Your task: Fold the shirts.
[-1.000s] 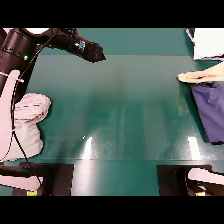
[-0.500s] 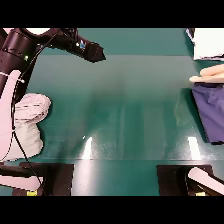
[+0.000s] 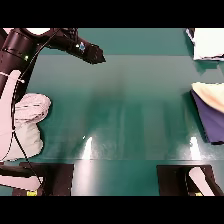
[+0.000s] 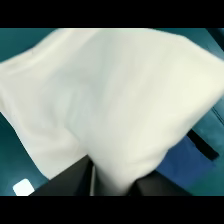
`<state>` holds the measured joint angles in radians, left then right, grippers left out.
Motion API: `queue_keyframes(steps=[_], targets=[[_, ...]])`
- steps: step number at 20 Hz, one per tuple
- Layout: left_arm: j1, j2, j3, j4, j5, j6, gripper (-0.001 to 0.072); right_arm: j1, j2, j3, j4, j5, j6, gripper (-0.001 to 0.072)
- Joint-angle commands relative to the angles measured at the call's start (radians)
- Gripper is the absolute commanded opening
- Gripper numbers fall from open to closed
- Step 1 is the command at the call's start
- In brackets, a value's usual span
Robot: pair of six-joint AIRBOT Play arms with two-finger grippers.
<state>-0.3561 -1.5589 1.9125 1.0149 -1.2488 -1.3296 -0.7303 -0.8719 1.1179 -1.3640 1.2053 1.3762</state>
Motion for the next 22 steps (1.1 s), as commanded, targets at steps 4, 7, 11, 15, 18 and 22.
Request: queue_keyframes(steps=[4, 7, 11, 15, 18, 22], targets=[[0.0, 0.0, 0.0, 0.0, -0.031, 0.002, 0.0028, -0.021, 0.036, -0.096, -0.145, 0.079, 0.069, 0.0545], [0.0, 0.0, 0.0, -0.001, -0.032, 0.002, 0.0028, 0.054, 0.036, -0.096, -0.081, 0.079, 0.101, 0.0544], [0.0, 0.0, 0.0, -0.002, -0.048, 0.001, 0.0028, 0.217, 0.036, -0.096, 0.147, 0.043, 0.1, 0.0512], [0.0, 0.0, 0.0, -0.002, -0.021, 0.001, 0.0028, 0.442, 0.036, -0.096, 0.159, -0.008, 0.099, 0.0012], [0.0, 0.0, 0.0, -0.002, -0.018, 0.001, 0.0028, 0.555, 0.036, -0.096, 0.157, -0.039, 0.096, 0.0014], [0.0, 0.0, 0.0, -0.002, -0.018, 0.001, 0.0028, 0.596, 0.036, -0.096, 0.159, -0.042, 0.096, 0.0014]])
